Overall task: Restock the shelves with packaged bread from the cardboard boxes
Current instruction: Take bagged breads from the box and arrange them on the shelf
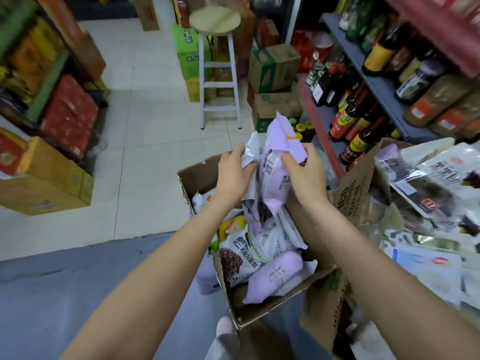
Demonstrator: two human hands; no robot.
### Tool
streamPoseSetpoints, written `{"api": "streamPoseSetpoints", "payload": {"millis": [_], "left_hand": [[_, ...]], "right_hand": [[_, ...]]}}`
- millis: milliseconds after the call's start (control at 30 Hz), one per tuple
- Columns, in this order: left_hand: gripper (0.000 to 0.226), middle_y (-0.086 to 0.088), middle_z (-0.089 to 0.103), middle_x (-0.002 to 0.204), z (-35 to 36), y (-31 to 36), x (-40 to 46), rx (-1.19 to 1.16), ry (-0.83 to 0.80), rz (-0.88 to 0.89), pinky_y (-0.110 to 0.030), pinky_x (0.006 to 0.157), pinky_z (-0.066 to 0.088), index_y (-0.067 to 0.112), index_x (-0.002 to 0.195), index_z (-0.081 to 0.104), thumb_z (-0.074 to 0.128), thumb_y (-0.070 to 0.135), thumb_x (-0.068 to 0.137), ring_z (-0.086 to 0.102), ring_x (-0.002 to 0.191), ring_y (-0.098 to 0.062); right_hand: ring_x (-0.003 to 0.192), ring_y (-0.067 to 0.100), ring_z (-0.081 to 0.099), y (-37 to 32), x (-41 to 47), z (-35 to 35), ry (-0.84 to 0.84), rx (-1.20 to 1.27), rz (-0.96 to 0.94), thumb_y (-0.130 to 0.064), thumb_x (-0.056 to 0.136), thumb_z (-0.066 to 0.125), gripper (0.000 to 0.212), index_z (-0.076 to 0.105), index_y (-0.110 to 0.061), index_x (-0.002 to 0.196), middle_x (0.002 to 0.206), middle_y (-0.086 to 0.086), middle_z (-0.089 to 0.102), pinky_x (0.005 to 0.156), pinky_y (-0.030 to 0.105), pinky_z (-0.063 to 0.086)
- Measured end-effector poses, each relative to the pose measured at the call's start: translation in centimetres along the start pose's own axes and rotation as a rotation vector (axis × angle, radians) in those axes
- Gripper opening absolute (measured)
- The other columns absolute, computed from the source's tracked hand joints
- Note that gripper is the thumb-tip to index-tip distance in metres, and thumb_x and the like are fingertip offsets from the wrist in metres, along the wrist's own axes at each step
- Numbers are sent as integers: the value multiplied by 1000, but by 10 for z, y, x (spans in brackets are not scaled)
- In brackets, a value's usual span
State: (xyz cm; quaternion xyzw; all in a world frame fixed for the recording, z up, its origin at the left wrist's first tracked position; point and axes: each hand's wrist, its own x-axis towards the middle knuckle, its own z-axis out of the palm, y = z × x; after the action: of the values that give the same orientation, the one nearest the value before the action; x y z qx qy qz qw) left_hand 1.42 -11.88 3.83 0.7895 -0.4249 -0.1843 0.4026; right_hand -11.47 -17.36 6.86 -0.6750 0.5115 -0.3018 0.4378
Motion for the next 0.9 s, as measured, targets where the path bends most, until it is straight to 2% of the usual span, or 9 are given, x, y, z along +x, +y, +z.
{"api": "streamPoseSetpoints", "payload": {"millis": [133,233,300,367,467,533,633,800,900], "left_hand": [[24,-15,66,96,-15,67,-9,-197,109,52,-44,77,49,7,107,55,60,20,87,60,90,-34],[11,-15,63,87,-20,125,-14,-213,132,146,-44,72,44,7,90,52,58,15,85,57,85,-34],[12,-9,55,71,-18,170,-26,-202,117,243,-40,63,37,11,77,47,56,13,85,50,73,-29],[25,2,41,62,-14,218,-46,-214,79,308,-33,59,25,17,69,37,53,7,86,37,63,-21],[7,-6,54,77,2,279,-73,-290,-27,390,-33,67,32,17,80,50,45,14,82,43,73,-25],[24,-4,58,94,18,316,-87,-360,-74,409,-26,74,38,22,92,58,39,21,78,47,84,-16],[21,-15,66,99,44,370,-112,-464,-165,424,-24,66,38,4,101,63,46,12,92,56,87,-17],[19,-13,60,86,82,449,-149,-638,-239,429,-37,68,42,11,85,56,54,27,93,53,77,-21],[16,-7,56,82,102,484,-171,-625,-234,502,-37,67,39,8,90,55,55,24,90,50,77,-23]], "right_hand": [[110,11,53,-39,-4,-55,-237,242,-93,-47,76,68,63,47,-19,129,121,-3,54,86,17,45],[126,16,48,-50,-6,-112,-303,421,-67,-48,91,47,51,39,-32,138,141,1,48,96,33,47],[123,18,50,-55,-11,-152,-170,319,-176,-31,99,44,48,26,-38,143,139,4,49,95,34,47],[108,19,55,-66,-22,-196,-3,229,-205,-27,95,53,60,23,-29,147,121,5,54,89,31,46],[97,20,58,-77,-40,-268,136,4,-225,-45,84,64,53,54,-12,123,101,2,60,81,20,45],[95,22,59,-84,-57,-315,201,-44,-195,-53,79,65,51,56,-11,106,92,-1,60,80,26,46],[92,19,58,-86,-87,-381,359,-60,-122,-54,75,69,51,51,-13,99,95,0,59,75,30,42],[97,17,64,-68,-137,-465,546,181,-9,-71,55,71,74,55,-21,107,103,-4,67,92,40,51],[103,20,64,-50,-155,-512,642,409,50,-54,72,69,48,64,-21,107,108,-1,68,97,41,50]]}}
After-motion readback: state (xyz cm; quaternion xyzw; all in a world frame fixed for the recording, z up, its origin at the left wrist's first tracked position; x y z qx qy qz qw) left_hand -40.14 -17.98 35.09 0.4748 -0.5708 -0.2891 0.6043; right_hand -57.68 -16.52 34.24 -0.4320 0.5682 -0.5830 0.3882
